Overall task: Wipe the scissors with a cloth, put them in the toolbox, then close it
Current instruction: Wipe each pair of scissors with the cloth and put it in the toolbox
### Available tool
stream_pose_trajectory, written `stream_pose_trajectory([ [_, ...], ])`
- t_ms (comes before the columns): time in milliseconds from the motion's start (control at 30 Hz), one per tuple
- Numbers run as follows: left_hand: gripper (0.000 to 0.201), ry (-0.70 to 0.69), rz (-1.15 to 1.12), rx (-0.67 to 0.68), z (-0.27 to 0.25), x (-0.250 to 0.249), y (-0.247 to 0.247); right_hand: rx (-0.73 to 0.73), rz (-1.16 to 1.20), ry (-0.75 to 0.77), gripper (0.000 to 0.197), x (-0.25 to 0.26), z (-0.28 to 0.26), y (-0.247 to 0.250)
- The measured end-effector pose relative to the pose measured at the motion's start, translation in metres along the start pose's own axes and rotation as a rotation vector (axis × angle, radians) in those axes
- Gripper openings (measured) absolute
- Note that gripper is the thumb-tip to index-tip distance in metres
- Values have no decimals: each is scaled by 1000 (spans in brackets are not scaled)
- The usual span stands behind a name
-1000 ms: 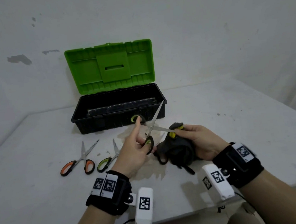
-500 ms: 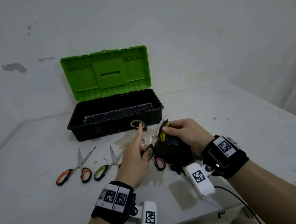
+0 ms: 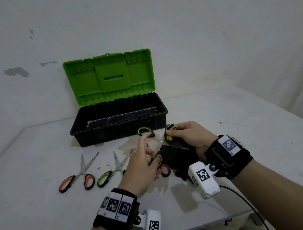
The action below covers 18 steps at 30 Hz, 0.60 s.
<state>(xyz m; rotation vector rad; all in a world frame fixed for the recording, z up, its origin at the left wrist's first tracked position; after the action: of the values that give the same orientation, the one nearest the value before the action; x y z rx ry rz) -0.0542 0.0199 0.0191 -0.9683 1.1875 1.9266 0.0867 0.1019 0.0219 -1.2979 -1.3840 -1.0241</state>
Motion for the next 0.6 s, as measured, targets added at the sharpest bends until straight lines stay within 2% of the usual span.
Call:
stream_pose_trajectory([
  [167,65,19,-4,76,-1,-1,-3,19,-76,21,9,0,-1,2],
  [233,56,37,-20,67,-1,0,-2,22,-73,17,10,0,-2,2],
  [333,30,25,6,-83,1,0,11,36,-36,-1,10,-2,-6,-1],
  [400,28,16,-20,-202,4,2,20,24,-17,9,11,-2,-7,-1],
  [500,32,138,-122,-309,7,18,25,13,-11,35,12,0,-9,-2],
  [600,27,313,-190,-295,9,31,22,69,-21,38,13,-4,-16,-10],
])
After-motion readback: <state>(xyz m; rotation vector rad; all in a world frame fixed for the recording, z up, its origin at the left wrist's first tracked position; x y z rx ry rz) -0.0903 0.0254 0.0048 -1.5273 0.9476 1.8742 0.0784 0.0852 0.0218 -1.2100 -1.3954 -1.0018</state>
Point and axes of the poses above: each hand's wrist, its own z-axis towards the middle knuckle, its own y-axis out of the back of the hand, x = y × z, the point moved 10 cm from there along z, towards the middle knuckle, and after that the axes turned 14 degrees about -x, right-handed, at the moved point
